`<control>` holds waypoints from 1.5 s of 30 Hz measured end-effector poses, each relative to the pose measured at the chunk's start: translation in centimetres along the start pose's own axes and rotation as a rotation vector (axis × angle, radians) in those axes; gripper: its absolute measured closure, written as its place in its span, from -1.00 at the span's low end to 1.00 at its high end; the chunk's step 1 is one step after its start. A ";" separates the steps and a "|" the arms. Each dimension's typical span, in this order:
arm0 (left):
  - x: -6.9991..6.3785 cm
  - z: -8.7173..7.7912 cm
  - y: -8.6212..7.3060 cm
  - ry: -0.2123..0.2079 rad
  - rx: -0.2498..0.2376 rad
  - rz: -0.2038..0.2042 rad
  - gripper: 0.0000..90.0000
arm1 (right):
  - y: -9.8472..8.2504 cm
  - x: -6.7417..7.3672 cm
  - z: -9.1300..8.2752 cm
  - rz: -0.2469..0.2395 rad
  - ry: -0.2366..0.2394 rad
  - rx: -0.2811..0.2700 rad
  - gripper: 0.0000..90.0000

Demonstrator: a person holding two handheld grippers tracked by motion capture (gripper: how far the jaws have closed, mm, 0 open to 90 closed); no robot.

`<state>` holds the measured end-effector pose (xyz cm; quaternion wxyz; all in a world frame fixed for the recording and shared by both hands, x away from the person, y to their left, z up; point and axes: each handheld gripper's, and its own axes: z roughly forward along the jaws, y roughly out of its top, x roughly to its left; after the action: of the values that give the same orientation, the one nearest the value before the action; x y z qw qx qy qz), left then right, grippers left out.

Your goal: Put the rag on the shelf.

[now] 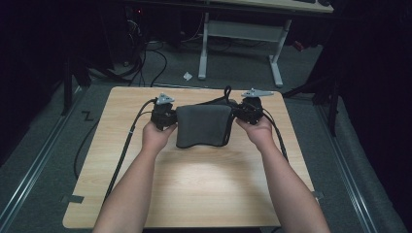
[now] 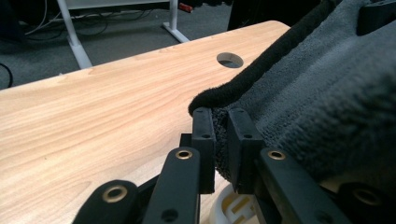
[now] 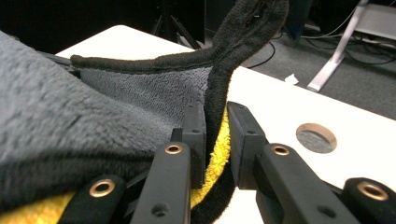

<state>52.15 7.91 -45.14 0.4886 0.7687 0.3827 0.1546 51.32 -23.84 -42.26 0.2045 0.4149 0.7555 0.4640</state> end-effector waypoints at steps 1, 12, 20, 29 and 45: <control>0.0 0.0 -0.1 0.002 0.000 -0.001 0.84 | -0.1 0.0 0.1 -0.001 0.000 0.001 0.73; -0.1 -0.4 -1.1 -0.009 0.001 -0.049 0.71 | -0.7 -0.5 0.4 0.042 -0.029 0.016 0.32; -0.1 -0.5 -1.1 0.013 0.006 -0.059 0.58 | -0.5 -1.0 -0.2 0.047 -0.082 0.013 0.23; 0.5 -1.3 -0.8 0.039 -0.001 -0.057 0.39 | -0.5 -1.8 -0.6 0.064 -0.092 0.003 0.19; 2.5 -4.5 -2.5 0.094 -0.040 -0.112 0.20 | -1.3 -2.0 -2.1 0.062 -0.132 -0.021 0.16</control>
<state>49.90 13.18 -45.49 0.4932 0.7282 0.4442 0.1707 50.43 -26.91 -42.55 0.2435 0.4656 0.7224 0.4495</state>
